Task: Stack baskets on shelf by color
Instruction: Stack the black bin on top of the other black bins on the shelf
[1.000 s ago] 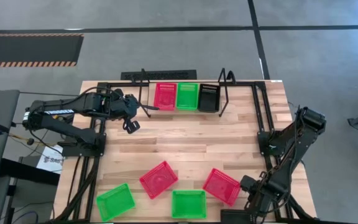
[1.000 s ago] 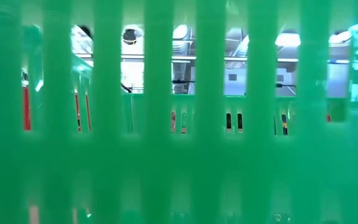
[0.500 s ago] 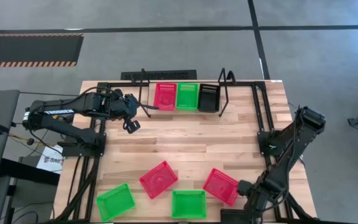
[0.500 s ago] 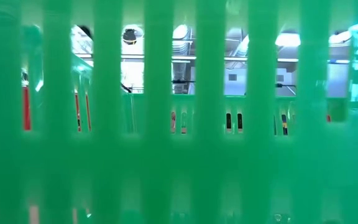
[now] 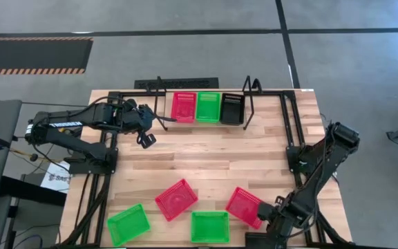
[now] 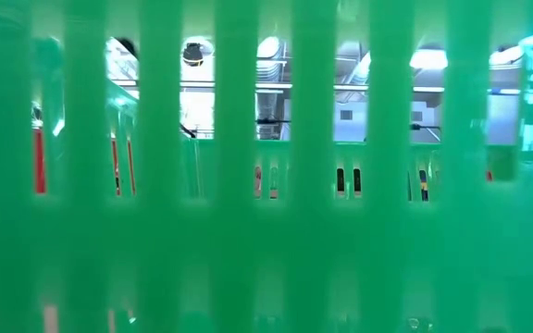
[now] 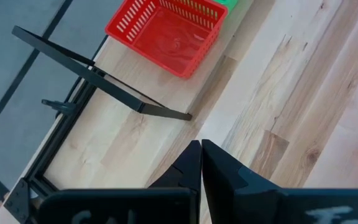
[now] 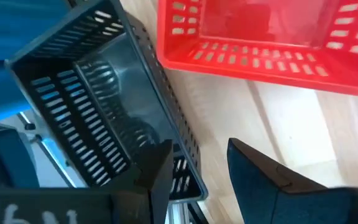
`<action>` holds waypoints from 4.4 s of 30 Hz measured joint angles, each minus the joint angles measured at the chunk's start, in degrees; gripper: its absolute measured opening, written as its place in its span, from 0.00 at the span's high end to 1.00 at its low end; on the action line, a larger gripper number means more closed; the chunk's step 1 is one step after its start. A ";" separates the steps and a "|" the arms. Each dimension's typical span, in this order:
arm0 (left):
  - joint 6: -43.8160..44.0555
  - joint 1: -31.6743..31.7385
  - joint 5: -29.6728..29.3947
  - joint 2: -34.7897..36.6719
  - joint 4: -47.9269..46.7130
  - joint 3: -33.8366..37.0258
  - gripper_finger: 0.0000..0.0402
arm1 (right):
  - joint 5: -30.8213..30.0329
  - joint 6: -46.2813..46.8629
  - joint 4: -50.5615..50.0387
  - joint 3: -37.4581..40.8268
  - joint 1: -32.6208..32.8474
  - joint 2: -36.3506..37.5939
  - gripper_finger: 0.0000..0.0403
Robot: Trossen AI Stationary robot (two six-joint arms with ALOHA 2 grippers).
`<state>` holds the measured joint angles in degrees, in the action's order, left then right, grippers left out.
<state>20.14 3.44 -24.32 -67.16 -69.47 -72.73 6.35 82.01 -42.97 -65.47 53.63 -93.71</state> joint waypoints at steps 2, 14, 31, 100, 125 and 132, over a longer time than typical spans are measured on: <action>0.02 0.00 0.00 0.00 0.00 0.00 1.00 | 0.12 -0.01 0.76 0.06 0.31 -0.75 0.57; 0.57 0.00 0.00 0.00 0.00 0.00 1.00 | -0.24 0.01 4.43 0.04 1.53 -1.27 0.58; 1.45 0.02 0.29 0.00 0.00 0.00 1.00 | -1.02 0.23 10.74 0.20 2.86 -8.37 0.58; 2.96 0.02 1.07 0.02 -0.66 0.00 1.00 | -28.71 -18.90 -22.71 -20.56 -75.20 -2.47 0.99; 0.42 0.00 1.07 0.02 -0.53 0.00 1.00 | -27.22 -15.21 -26.36 -20.48 -73.74 -2.17 0.93; 0.42 0.01 1.07 0.02 -0.52 0.00 1.00 | -28.86 -15.90 -26.97 -20.48 -72.12 -2.17 0.80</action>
<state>20.56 3.45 -23.24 -67.13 -70.00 -72.73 -22.50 66.11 -69.94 -85.95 -18.50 -95.88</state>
